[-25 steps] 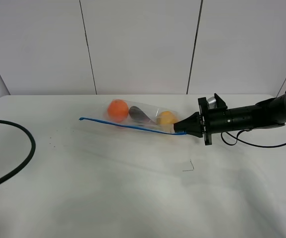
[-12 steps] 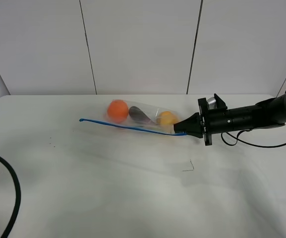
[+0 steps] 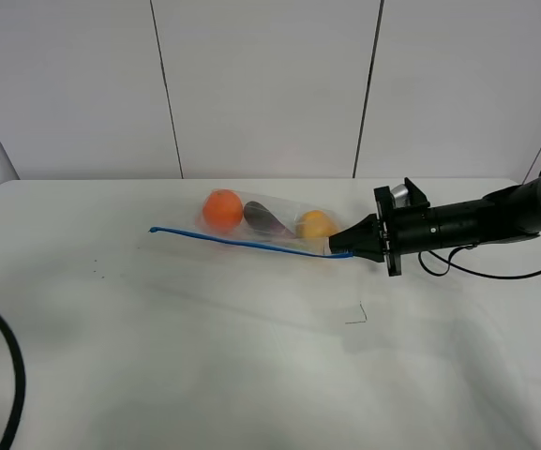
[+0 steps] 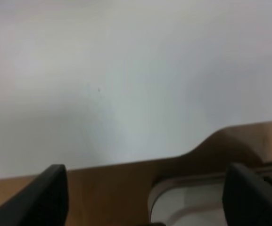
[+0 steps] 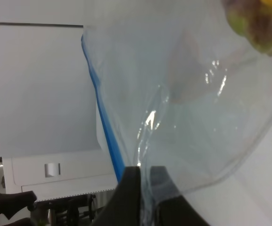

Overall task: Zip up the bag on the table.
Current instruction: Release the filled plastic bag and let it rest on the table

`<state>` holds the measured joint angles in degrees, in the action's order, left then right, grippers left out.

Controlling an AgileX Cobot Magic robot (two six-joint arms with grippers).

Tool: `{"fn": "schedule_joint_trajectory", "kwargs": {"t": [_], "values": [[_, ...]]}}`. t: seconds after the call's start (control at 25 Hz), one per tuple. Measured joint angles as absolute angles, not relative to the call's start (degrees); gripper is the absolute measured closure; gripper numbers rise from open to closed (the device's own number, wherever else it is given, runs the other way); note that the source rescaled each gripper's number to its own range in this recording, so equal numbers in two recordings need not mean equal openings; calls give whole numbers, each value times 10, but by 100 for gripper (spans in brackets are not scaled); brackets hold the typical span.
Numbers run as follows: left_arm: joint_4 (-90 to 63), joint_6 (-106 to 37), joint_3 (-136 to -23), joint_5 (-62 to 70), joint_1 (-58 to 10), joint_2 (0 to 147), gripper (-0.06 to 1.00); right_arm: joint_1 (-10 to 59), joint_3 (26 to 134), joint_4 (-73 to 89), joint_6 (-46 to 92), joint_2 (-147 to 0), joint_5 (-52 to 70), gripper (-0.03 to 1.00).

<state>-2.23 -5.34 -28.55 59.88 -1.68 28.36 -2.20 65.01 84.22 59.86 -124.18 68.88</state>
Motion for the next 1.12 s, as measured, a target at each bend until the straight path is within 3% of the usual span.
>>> {"fn": "schedule_joint_trajectory", "kwargs": {"t": [0.48,0.76,0.92,1.12], "values": [[-22,-54,-285,601,-17,8,7,-22,650,838,596,-1242,689,97],[-23,-54,-285,601,-17,-3,7,-22,650,838,594,-1242,689,96],[-26,-46,-283,601,-17,-3,7,-22,650,838,592,-1242,689,75],[-28,-33,-281,601,-17,-3,7,-22,655,829,566,-1242,685,24]]}}
